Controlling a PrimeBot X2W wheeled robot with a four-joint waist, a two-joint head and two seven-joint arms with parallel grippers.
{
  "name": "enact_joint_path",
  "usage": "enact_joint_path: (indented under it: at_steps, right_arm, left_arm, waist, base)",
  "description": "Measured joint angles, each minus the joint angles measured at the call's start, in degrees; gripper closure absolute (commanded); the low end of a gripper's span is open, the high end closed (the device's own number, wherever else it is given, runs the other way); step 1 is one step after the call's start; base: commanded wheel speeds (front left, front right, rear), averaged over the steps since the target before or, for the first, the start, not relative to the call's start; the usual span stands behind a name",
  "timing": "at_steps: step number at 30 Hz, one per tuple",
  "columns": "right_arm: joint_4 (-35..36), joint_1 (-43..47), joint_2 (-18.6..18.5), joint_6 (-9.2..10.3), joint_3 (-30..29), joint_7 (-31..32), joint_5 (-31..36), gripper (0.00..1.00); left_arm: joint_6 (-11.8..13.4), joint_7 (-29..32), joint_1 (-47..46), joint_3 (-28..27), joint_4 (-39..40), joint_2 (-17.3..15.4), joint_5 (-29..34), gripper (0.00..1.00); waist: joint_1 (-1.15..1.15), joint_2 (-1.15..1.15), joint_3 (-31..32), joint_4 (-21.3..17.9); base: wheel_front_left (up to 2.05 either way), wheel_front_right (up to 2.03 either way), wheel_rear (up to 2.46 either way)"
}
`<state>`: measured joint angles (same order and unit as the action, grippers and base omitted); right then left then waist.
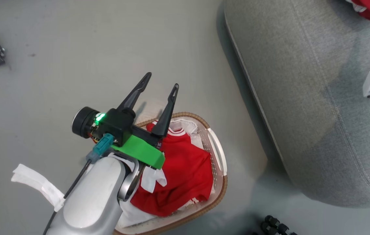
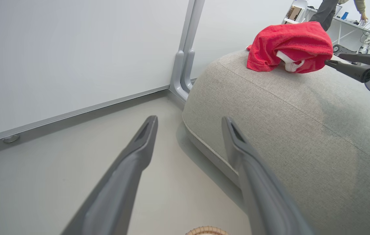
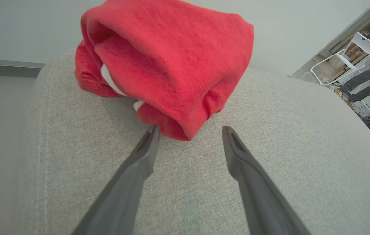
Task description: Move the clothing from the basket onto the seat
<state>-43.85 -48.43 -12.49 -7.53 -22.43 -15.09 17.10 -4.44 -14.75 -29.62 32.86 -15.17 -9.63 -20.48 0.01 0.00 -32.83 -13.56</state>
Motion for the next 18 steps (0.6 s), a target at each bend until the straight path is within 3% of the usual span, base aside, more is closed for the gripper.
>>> enact_joint_path:
  at_steps: [12,18]
  right_arm:
    - [1.59,3.53,-2.97,0.01,7.6,0.0,-4.14,0.0]
    - [3.7,5.02,-1.92,0.01,10.9,0.0,-5.91,0.0]
  left_arm:
    - [-0.84,-0.3,5.31,-8.65,-0.71,3.66,-0.47,0.0]
    - [-1.18,-0.37,9.32,-14.06,-1.88,4.75,0.63,0.0]
  waist:
    - [-0.01,0.0,11.41,2.22]
    - [-0.01,0.0,17.05,5.07]
  base:
    - [0.0,0.0,0.0]
    - [0.0,0.0,0.0]
